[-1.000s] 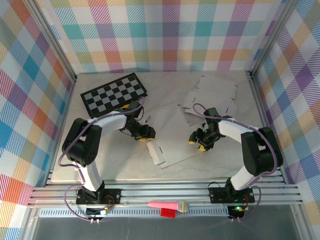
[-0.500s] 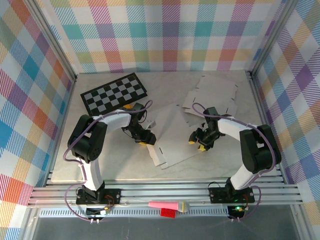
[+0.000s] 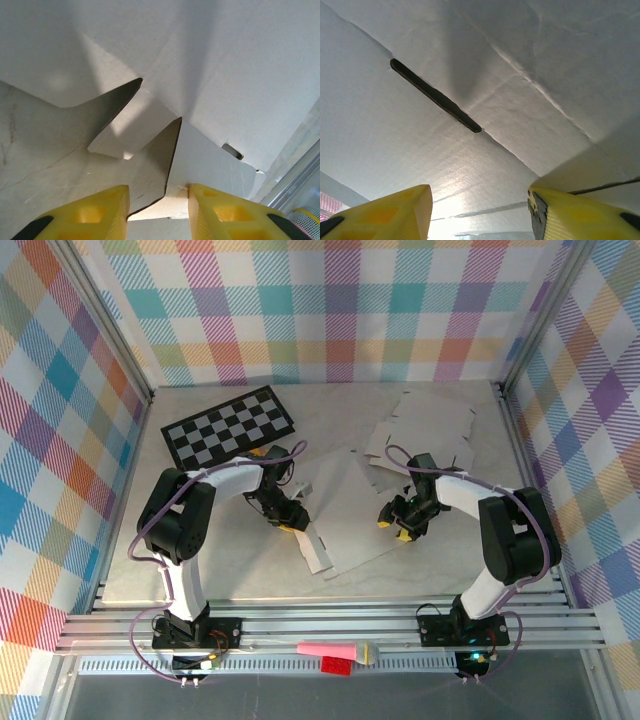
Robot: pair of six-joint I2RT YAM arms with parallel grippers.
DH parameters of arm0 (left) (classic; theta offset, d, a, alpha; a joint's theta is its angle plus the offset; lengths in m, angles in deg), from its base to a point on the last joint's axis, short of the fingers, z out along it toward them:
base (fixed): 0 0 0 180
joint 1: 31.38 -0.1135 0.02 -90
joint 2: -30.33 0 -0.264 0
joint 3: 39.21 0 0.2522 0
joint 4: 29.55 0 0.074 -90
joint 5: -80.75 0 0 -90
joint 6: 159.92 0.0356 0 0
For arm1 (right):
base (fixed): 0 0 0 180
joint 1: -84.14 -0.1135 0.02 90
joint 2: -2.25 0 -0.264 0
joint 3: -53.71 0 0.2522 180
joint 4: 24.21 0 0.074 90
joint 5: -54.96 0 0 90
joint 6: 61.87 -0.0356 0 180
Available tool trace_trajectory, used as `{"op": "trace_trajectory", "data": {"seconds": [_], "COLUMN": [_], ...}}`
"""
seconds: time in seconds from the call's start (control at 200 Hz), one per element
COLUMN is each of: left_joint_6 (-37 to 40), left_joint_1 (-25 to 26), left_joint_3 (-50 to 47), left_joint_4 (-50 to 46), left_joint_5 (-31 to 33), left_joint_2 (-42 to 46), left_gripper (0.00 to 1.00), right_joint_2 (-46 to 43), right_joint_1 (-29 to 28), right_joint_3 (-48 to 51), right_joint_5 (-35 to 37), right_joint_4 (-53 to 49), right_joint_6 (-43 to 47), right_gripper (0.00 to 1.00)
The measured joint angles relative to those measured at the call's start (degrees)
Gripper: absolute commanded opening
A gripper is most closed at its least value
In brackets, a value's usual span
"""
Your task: Fold the paper box
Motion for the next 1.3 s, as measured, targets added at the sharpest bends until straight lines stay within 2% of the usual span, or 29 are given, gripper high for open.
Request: {"op": "trace_trajectory", "data": {"seconds": [0.625, 0.825, 1.005, 1.165, 1.3], "left_joint_6": [-2.2, -5.3, -12.1, -19.3, -24.3], "left_joint_1": [0.0, 0.0, 0.0, 0.0, -0.1], "left_joint_3": [0.1, 0.1, -0.1, -0.2, 0.1], "left_joint_4": [-1.5, -1.4, 1.0, 3.4, 4.5], "left_joint_5": [0.6, 0.0, -2.4, -4.0, -5.5], "left_joint_2": [0.0, 0.4, 1.9, 5.1, 7.2], "left_gripper": [0.00, 0.00, 0.00, 0.00, 0.00], "right_joint_2": [0.3, 0.0, -4.2, -13.7, -21.7], "right_joint_1": [0.2, 0.2, 0.2, 0.2, 0.2], "right_joint_3": [-0.7, -0.9, -0.8, 0.5, 4.9], "right_joint_5": [0.7, 1.1, 2.3, 2.4, 1.5], "right_joint_4": [-0.7, -0.9, -1.7, -2.4, -1.6], "right_joint_6": [0.4, 0.3, -1.6, -5.4, -10.4], "right_gripper": [0.54, 0.55, 0.59, 0.67, 0.79]}}
